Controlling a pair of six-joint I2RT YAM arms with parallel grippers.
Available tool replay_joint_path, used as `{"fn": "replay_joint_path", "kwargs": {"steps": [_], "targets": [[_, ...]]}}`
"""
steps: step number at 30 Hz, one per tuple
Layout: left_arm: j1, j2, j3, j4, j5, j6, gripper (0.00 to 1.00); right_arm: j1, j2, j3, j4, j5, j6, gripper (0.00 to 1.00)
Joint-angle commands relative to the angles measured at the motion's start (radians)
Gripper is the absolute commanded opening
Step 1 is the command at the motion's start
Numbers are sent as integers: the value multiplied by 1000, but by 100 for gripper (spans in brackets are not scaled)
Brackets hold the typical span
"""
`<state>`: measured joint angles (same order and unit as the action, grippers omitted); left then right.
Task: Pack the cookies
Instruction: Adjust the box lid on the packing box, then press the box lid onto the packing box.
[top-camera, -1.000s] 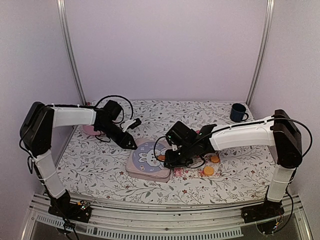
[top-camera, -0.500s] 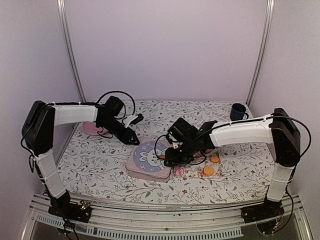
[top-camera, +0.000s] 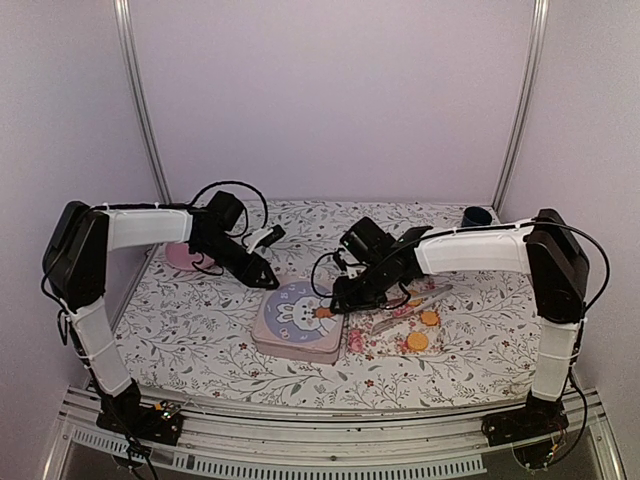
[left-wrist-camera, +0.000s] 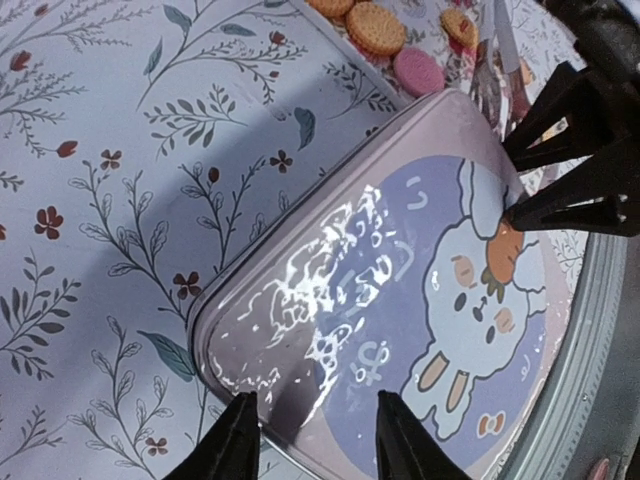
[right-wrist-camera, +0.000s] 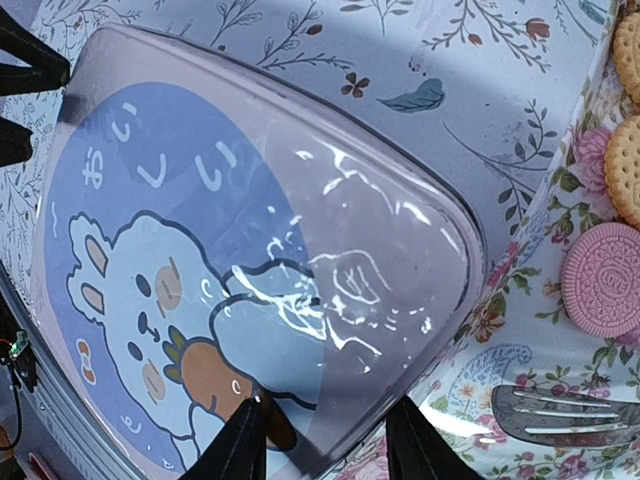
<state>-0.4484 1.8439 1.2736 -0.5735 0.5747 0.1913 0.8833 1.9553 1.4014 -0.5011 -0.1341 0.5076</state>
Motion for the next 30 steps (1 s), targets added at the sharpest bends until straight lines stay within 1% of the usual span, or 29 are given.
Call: {"fn": "replay_joint_path", "kwargs": {"steps": [1,9,12,13,14,16,17,19,21,24,28,30], "targets": [[4,-31,-3,-14,60,28,41,-21,52,34,-3,12,-39,41],[7,-42,-15,-36,49,68,40,-56,94,72,-25,40,-74,40],[10,-62,-22,-45,42,91,43,-63,104,75,-31,43,-80,40],[11,-67,-26,-47,45,98,46,-67,106,77,-30,42,-81,40],[12,-71,-30,-51,47,106,51,-69,106,81,-31,42,-82,40],[13,-78,-35,-60,60,125,65,-74,106,90,-30,44,-87,40],[15,-83,-40,-64,90,140,71,-77,109,97,-31,43,-90,41],[17,-93,-48,-57,126,160,77,-83,116,109,-32,37,-97,43],[17,-83,-37,-58,127,173,80,-92,125,120,-32,28,-102,43],[22,-50,-23,-37,86,190,82,-103,143,131,-31,20,-111,44],[38,11,18,-22,85,210,85,-119,165,144,-33,4,-127,44],[47,33,35,-17,108,240,91,-127,169,145,-31,-5,-132,44]]}}
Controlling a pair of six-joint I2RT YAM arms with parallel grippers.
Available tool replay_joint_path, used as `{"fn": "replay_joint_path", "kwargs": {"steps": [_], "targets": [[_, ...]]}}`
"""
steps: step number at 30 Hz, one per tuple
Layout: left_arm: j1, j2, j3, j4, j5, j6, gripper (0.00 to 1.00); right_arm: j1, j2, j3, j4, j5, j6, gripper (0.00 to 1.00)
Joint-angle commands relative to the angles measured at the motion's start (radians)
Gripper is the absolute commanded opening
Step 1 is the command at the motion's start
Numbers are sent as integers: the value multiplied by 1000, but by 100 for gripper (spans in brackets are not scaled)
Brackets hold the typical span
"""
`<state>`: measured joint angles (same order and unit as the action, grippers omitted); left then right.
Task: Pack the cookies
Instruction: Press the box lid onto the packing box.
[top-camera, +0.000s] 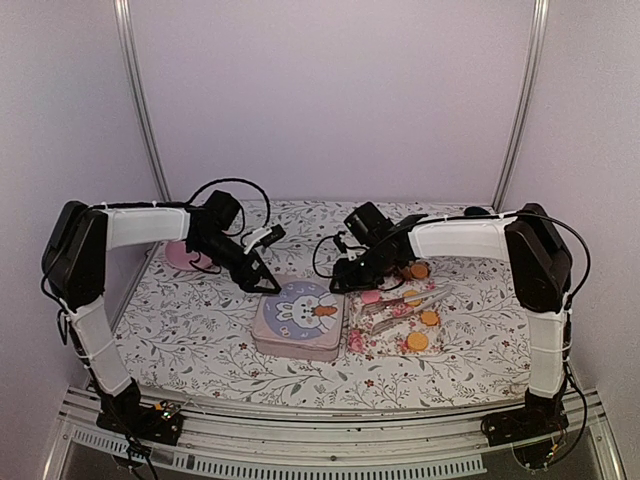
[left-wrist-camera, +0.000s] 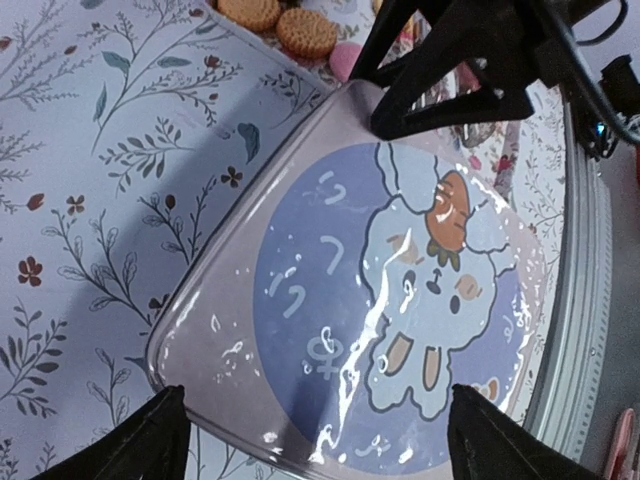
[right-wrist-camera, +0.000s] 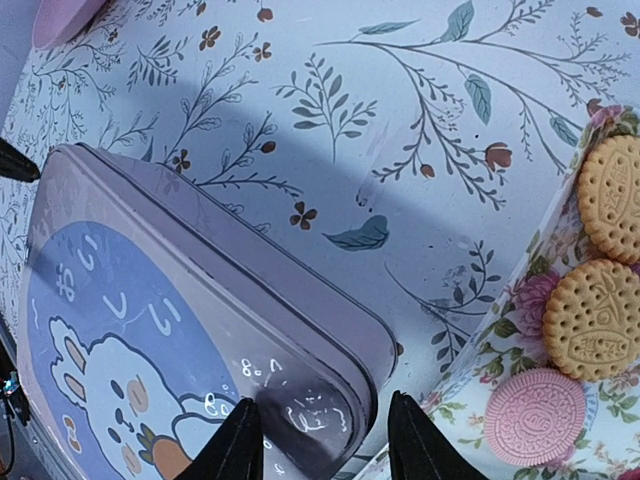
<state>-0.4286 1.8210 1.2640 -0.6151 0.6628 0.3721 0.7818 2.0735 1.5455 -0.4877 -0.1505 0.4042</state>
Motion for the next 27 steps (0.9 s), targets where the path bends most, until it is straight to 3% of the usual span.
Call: {"fn": "replay_joint_path", "kwargs": {"steps": [1,3,8,12,21,27], "targets": [[29,62,49,30,30,75,96,-30,54,-1,-43,9,-32,44],[31,74,62,46,45,100,99,-38,62,1,-41,2,-39,44],[31,123,108,54,79,112,97,-52,69,11,-33,-23,-54,44],[31,185,118,28,40,113,86,-52,59,13,-34,-27,-62,44],[40,212,61,91,-61,30,57,-47,-30,-21,1,-17,-64,56],[42,185,33,119,-126,6,60,-40,-120,-56,8,49,-73,63]]}}
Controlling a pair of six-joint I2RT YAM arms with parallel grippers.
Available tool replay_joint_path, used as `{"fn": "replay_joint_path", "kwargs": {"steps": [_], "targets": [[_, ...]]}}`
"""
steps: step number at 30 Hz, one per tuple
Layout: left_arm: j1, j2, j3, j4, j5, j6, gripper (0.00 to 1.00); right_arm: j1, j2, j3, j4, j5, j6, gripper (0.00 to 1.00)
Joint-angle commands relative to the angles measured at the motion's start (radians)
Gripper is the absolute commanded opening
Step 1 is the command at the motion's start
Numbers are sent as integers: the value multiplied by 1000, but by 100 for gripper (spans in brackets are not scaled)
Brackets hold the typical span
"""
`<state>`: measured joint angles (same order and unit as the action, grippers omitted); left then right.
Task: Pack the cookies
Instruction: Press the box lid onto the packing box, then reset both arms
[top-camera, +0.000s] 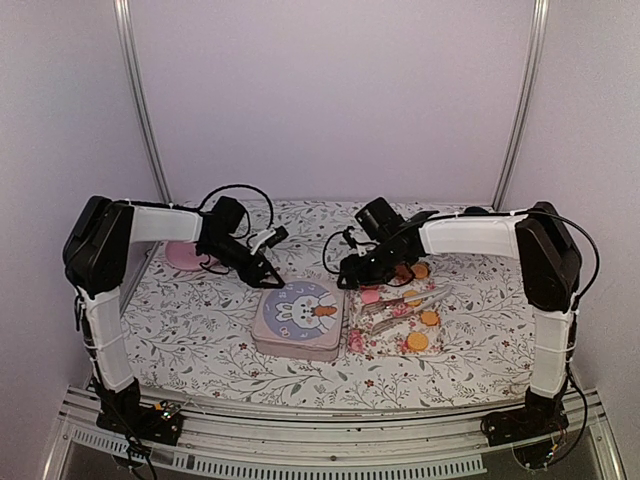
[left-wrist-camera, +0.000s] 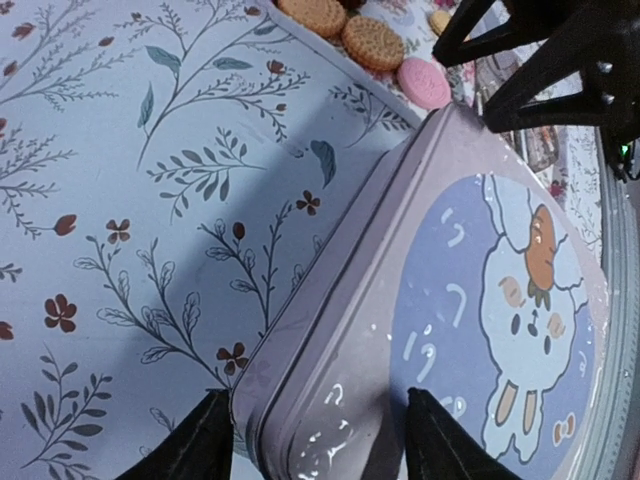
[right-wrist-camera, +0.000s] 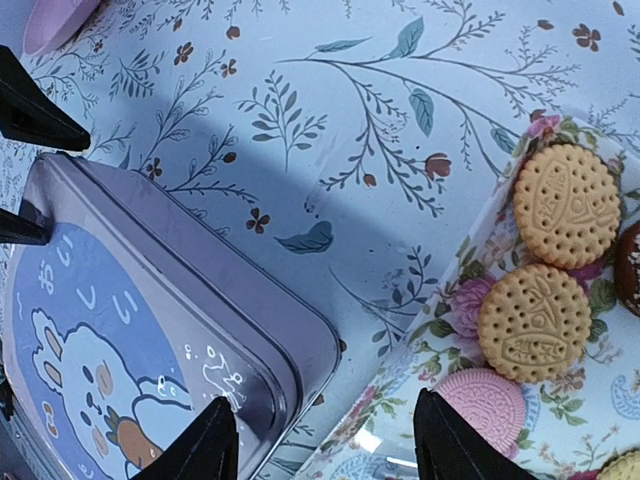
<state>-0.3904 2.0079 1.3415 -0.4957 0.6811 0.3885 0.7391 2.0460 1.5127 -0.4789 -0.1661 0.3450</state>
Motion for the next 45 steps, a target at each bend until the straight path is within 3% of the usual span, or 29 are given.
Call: {"fn": "replay_joint_path", "kwargs": {"steps": [1,6,8,9,10,16,22,25,27,32,34,37,40,42,45], "targets": [[6,-14,-42,-1,-149,-17,63,7,-109,-27,3,75,-15,64],[18,-93,37,-65,-233,-67,86,22,-187,-43,20,109,-20,74],[42,-106,98,-122,-238,-95,93,24,-228,-72,47,117,-20,85],[58,-118,123,-140,-235,-114,98,23,-250,-85,58,129,-19,96],[83,-136,138,-153,-235,-133,99,22,-270,-94,64,140,-20,100],[218,-339,92,-87,-364,-179,99,2,-455,-226,107,266,-46,99],[346,-495,-191,123,-472,-181,100,-165,-695,-489,218,329,0,99],[430,-574,-417,387,-373,-223,99,-311,-793,-610,266,348,89,99],[469,-626,-580,595,-334,-262,99,-369,-869,-707,343,440,117,99],[479,-695,-910,1115,-358,-317,99,-396,-1031,-1030,699,696,-23,99],[479,-691,-993,1312,-360,-335,99,-428,-1036,-1079,751,768,-57,99],[478,-645,-1078,1562,-377,-338,99,-506,-993,-1093,764,738,-77,99],[479,-603,-1085,1641,-387,-340,99,-535,-944,-1123,871,736,-131,99],[479,-559,-1134,1782,-384,-346,100,-551,-912,-1155,976,714,-170,99],[478,-424,-1250,2134,-353,-343,99,-587,-850,-1196,1120,695,-213,99]]}}
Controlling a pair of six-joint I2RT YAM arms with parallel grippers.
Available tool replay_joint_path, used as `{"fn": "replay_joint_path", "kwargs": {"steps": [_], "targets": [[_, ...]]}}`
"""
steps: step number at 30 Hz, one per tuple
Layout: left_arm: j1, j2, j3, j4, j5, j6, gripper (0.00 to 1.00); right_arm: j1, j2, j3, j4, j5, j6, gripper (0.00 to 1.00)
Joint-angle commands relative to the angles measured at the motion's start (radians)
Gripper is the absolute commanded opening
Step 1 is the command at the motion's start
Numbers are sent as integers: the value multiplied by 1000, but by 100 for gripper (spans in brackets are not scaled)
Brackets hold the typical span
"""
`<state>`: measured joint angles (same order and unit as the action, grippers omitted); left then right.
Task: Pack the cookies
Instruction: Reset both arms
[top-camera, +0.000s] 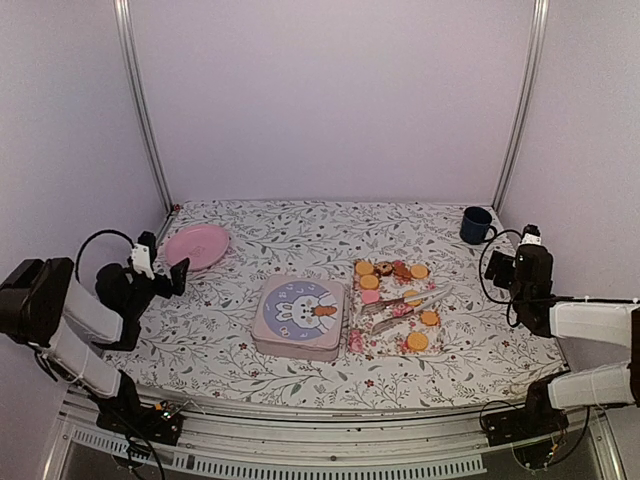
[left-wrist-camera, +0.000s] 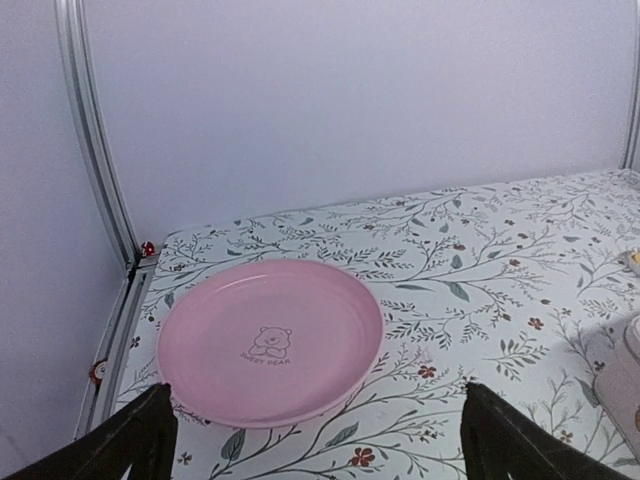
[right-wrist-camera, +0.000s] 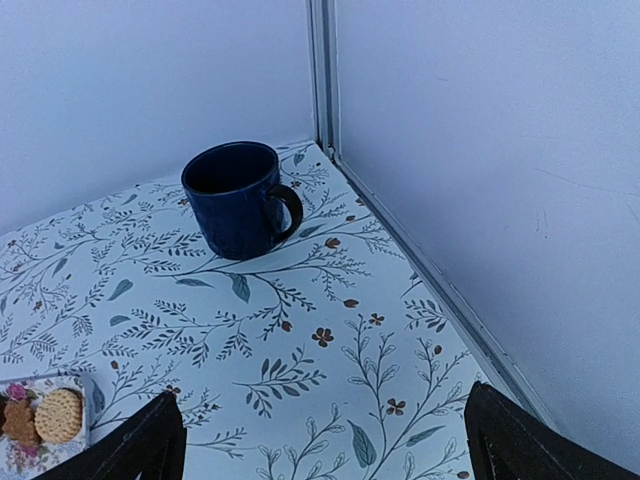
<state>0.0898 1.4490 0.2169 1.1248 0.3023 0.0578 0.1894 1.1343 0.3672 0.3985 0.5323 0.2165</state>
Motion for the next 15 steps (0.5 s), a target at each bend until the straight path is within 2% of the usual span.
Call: {"fn": "replay_joint_path", "kwargs": {"steps": [1,5,8,11,15], "targets": [[-4,125,-149,541,33,-1,99,-56,85,-55,273,-11,-84,99],[-4,133,-148,550,41,2,99,-116,152,-77,434,-113,-105,99],[-5,100,-104,422,41,8,99,-120,192,-121,650,-173,-184,99],[-5,105,-123,461,60,14,100,-125,240,-151,778,-264,-200,99],[-5,141,-191,632,53,11,99,-125,397,-219,1077,-377,-285,99]]}}
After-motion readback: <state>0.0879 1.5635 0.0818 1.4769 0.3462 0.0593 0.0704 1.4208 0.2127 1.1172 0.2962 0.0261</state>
